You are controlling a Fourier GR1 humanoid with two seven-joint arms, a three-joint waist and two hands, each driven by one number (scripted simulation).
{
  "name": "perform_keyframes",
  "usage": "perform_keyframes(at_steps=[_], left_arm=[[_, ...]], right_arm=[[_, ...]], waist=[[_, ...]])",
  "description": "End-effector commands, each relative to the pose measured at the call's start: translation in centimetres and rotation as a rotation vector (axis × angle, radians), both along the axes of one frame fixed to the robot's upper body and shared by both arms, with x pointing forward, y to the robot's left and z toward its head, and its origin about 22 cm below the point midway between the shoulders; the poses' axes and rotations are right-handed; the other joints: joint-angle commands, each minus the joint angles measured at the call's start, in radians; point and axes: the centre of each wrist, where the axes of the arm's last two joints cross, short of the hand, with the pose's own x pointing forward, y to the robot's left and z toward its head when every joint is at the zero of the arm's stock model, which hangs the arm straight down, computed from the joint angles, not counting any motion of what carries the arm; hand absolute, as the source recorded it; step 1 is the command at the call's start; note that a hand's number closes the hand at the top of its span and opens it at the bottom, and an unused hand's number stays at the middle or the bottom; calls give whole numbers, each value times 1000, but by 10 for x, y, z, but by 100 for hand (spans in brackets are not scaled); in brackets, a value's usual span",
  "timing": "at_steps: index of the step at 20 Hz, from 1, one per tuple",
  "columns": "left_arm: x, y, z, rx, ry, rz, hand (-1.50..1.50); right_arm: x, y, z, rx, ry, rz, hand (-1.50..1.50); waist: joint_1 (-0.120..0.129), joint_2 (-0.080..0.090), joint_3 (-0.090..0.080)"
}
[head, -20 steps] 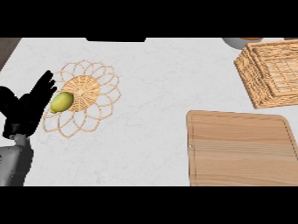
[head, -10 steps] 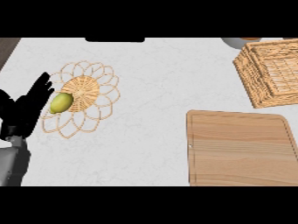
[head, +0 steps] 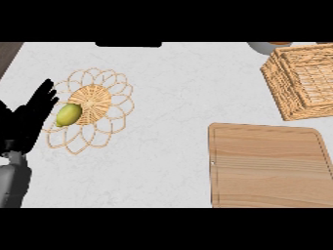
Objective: Pick the sweet potato from the cutting board and place it in the basket
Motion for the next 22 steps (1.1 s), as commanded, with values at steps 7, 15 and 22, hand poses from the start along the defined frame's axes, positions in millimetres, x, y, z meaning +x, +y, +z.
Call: perform_keyframes(at_steps=[7,15,22], left_arm=[[-16,-26,-19,-8,-13,-11,0],[-10,0,1,6,-16,7,0],[-1,-10,-8,-1,-18,-4,0]], right_arm=[[31,-25,-28,49,29,-87,-150],[38,-28,-21,243,-36,-71,-150],[2,-97,14,585,-96,-212,-150]], waist=[[8,2,0],[-8,-4,0],[8,12,2]])
